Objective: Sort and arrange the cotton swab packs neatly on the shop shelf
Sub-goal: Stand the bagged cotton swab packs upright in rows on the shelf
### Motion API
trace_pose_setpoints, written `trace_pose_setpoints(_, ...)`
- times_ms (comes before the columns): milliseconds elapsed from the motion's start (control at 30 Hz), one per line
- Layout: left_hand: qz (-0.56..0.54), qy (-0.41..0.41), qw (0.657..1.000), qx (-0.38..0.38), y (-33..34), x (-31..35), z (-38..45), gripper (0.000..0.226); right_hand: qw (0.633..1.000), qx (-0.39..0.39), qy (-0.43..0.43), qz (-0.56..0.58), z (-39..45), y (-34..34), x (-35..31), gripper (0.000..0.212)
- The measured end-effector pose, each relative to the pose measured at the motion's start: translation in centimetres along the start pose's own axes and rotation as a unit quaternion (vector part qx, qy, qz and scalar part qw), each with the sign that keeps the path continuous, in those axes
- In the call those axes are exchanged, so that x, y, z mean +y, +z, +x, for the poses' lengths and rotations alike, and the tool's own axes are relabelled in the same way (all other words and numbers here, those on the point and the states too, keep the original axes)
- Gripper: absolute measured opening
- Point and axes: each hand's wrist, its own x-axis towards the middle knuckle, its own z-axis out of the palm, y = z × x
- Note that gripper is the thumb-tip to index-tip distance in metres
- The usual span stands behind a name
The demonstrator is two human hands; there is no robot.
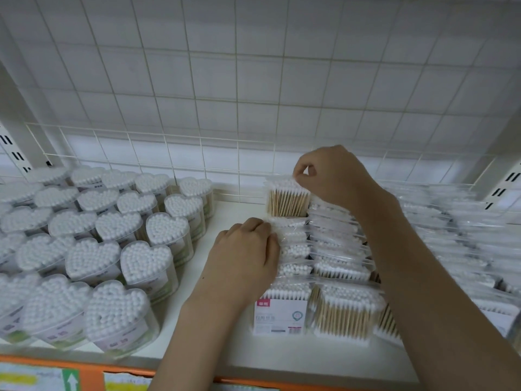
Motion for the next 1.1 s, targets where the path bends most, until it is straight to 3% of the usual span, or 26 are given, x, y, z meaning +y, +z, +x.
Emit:
trace_pose_setpoints(267, -0.006, 0.000, 1.000, -0.007, -0.1, 0.1, -0.2, 0.032, 0.978, 0.132, 0.015, 0.159, -0.3, -3.1, -1.2, 0.013)
trace_pose_setpoints(467, -0.006, 0.002, 1.000, -0.006, -0.2, 0.1, -0.3, 0.033, 0.971, 0.146, 0.013, 0.189, -0.4, -3.2, -1.1, 0.018)
trace_pose_setpoints(833, 0.008, 0.010, 1.000, 0.007, -0.1, 0.1, -0.4, 0.030, 0.986, 0.073, -0.023, 0.147, -1.0, -3.3, 0.4, 0.005)
trace_pose_setpoints(967, 0.009, 0.011, 1.000, 0.009, 0.0, 0.0, -0.4, 0.028, 0.996, 0.047, -0.043, 0.063, -1.1, -3.6, 0.4, 0.008)
trace_pose_setpoints(1100, 0.015, 0.015, 1.000, 0.012, 0.1, 0.0, -0.2, 0.030, 0.995, -0.034, -0.092, -0.025, -0.7, -3.4, -0.1, 0.011)
